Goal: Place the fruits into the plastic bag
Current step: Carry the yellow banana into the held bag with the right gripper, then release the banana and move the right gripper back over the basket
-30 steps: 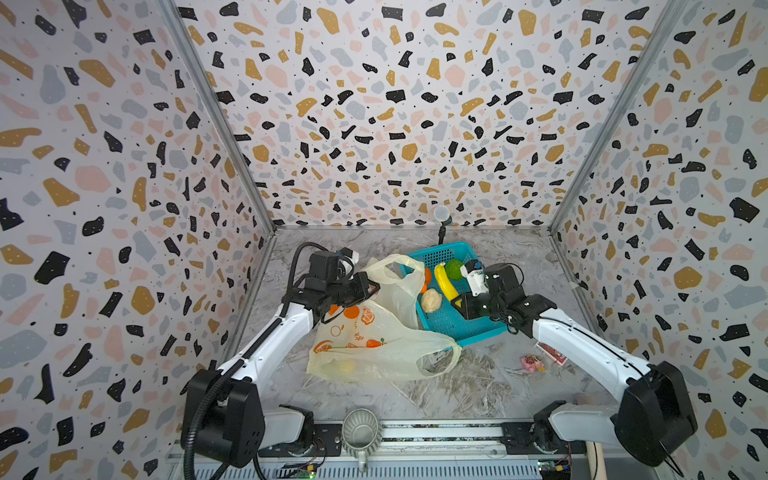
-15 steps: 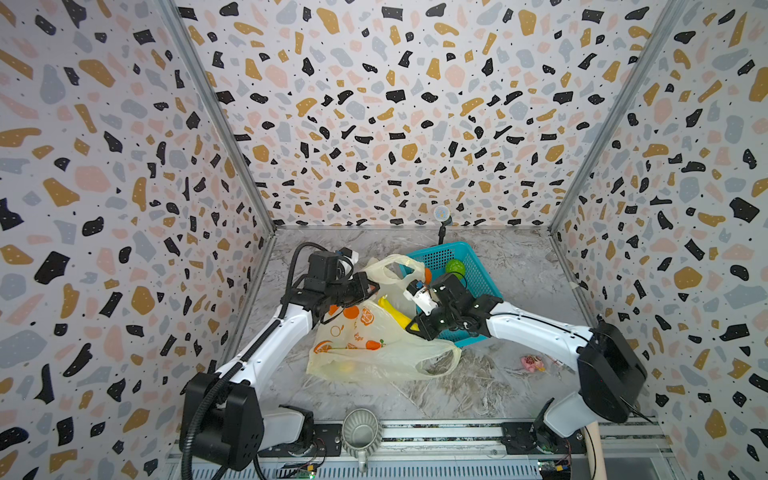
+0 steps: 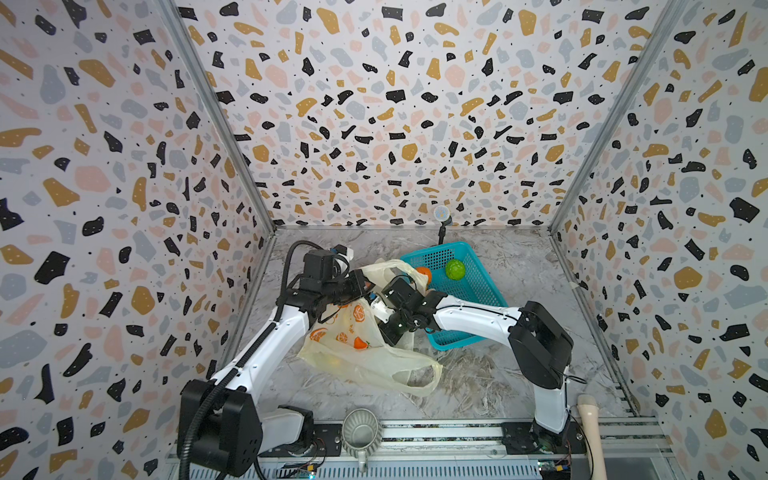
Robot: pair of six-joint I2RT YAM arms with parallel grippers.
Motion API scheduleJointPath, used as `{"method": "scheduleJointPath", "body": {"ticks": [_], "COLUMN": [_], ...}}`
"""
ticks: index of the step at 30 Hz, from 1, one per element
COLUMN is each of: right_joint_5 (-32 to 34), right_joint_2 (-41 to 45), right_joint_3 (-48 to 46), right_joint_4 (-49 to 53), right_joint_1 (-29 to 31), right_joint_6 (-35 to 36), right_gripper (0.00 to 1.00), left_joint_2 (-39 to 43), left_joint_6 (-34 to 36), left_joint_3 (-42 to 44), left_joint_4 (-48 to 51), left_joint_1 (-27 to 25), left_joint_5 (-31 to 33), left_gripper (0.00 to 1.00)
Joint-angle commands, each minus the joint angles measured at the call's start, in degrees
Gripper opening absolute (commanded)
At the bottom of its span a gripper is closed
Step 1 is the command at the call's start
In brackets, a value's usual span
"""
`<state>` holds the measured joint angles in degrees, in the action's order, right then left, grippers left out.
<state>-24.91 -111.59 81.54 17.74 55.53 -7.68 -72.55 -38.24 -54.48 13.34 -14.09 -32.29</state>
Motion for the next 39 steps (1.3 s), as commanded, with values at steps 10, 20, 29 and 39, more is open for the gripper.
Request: {"method": "scheduleJointPath", "body": {"ticks": [10,20,29,39], "right_joint_5": [9.4,20.7,12.3,9.8], "right_joint_2": [25.7,37.9,24.1,8.1], "right_joint_3": [-18.6,-30.7,-25.3,-16.8], "right_joint_4": [-12.2,-13.6,-14.1,-15.8], "right_joint_1": [-7.7,-22.3,-24.5,-24.5], "right_joint_6": [-5.4,-16.5,-15.1,-16.1], "right_gripper": [0.73,0.74,0.75,0.74], "left_joint_2": [0.7,0.1,0.1,-0.2], "left_joint_6": [0.3,0.0,0.0,0.3], "left_joint_3": [-0.5,-0.4,-0.4,-0.7], "left_joint_4": [-1.1,-1.5,-1.1,-0.4], "left_joint_1": [-0.4,-0.5,-0.4,-0.5], "left_joint_5": [-1.0,-1.1,-1.0,-1.1], "left_gripper": [0.0,0.0,0.0,0.0]}}
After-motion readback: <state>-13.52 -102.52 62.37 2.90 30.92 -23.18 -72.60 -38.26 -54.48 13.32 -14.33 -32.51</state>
